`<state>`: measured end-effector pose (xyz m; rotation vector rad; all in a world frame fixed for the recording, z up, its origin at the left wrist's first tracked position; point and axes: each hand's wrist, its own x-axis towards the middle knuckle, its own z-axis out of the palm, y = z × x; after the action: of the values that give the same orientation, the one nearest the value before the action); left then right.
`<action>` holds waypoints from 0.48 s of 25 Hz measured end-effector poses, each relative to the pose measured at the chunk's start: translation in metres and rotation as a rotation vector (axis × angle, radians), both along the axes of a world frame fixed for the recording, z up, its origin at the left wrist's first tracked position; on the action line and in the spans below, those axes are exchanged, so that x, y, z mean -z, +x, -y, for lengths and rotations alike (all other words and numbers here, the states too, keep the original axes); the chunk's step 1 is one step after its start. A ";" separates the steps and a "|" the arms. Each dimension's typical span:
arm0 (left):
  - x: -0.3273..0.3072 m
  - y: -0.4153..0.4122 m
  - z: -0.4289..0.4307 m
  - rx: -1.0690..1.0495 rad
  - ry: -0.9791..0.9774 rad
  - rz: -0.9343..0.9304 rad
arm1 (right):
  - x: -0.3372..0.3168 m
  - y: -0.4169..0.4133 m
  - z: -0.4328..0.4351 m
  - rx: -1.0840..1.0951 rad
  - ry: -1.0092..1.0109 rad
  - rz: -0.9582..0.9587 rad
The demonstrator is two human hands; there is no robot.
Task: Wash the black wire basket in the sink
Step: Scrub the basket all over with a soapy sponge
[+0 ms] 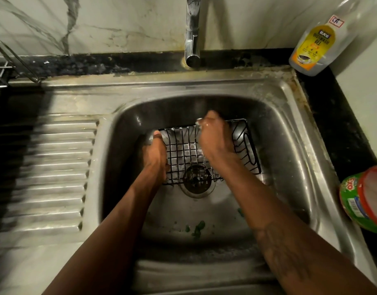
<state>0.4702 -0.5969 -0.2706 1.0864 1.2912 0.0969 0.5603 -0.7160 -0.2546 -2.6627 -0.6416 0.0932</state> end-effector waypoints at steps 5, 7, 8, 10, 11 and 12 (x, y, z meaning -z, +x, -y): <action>-0.005 0.002 0.000 0.023 -0.015 -0.027 | 0.020 -0.036 -0.024 -0.192 0.299 -0.017; -0.005 0.001 -0.001 0.006 -0.020 -0.027 | 0.034 -0.039 -0.020 -0.125 0.410 0.038; -0.004 0.001 -0.002 -0.005 -0.014 -0.031 | 0.040 -0.036 -0.023 -0.105 0.439 0.027; 0.000 0.001 -0.003 0.006 -0.006 -0.045 | 0.044 -0.029 -0.032 -0.174 0.352 -0.048; 0.001 0.001 -0.002 0.002 0.001 -0.045 | 0.047 -0.024 -0.036 -0.230 0.271 -0.053; 0.003 0.002 -0.001 -0.003 0.015 -0.044 | 0.049 -0.021 -0.039 -0.284 0.187 -0.037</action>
<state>0.4718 -0.5957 -0.2733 1.1049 1.3329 0.0856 0.5393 -0.6774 -0.3033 -2.3724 -0.9631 0.1530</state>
